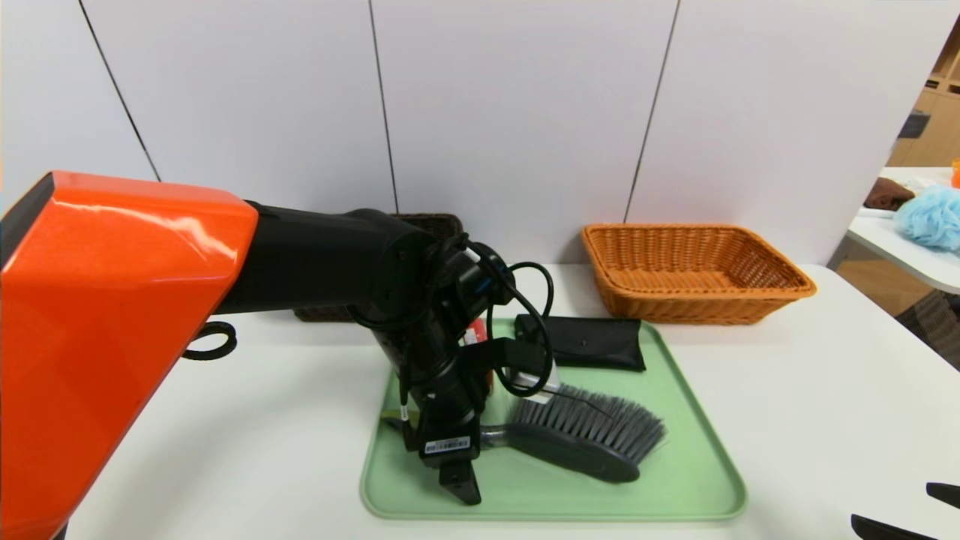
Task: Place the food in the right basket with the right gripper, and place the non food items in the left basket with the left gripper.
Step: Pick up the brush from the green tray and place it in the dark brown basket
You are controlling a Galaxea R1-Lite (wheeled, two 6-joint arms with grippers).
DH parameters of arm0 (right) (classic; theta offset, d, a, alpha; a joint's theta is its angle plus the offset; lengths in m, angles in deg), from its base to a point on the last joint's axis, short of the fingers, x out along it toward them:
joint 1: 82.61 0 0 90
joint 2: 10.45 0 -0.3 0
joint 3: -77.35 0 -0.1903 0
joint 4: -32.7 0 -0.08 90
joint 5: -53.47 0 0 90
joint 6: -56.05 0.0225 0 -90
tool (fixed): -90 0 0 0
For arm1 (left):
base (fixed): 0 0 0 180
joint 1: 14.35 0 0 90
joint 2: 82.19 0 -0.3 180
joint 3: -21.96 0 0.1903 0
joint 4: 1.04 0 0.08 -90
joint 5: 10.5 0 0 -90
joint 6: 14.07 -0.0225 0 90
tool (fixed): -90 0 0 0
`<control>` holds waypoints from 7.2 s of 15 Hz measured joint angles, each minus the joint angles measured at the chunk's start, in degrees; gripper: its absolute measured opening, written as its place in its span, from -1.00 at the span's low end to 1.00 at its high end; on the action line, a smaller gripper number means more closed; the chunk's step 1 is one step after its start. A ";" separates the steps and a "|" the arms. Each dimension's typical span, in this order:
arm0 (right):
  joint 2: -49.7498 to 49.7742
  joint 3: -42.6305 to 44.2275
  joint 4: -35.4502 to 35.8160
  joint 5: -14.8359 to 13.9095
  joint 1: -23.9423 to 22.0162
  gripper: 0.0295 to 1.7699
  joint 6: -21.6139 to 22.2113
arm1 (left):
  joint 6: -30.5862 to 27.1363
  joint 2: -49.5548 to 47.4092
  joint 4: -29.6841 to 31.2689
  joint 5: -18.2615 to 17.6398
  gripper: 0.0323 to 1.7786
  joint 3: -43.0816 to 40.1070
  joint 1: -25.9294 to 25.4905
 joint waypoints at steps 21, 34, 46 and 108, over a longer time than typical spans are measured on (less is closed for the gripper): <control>0.67 0.00 -0.09 0.09 0.00 0.93 -0.01 | 0.00 -0.16 0.22 -0.13 -0.43 0.00 0.01; 1.05 -0.17 -0.09 0.06 0.00 0.93 -0.01 | 0.11 -3.72 -0.52 -0.11 -0.66 -0.18 0.17; 2.10 -0.39 -0.22 0.85 0.02 0.93 0.10 | 0.39 -10.23 -1.72 -0.29 -0.66 -0.27 1.28; 7.95 -5.83 -0.72 0.27 -0.02 0.93 1.73 | -9.01 2.65 14.85 -25.53 -0.37 14.95 -40.40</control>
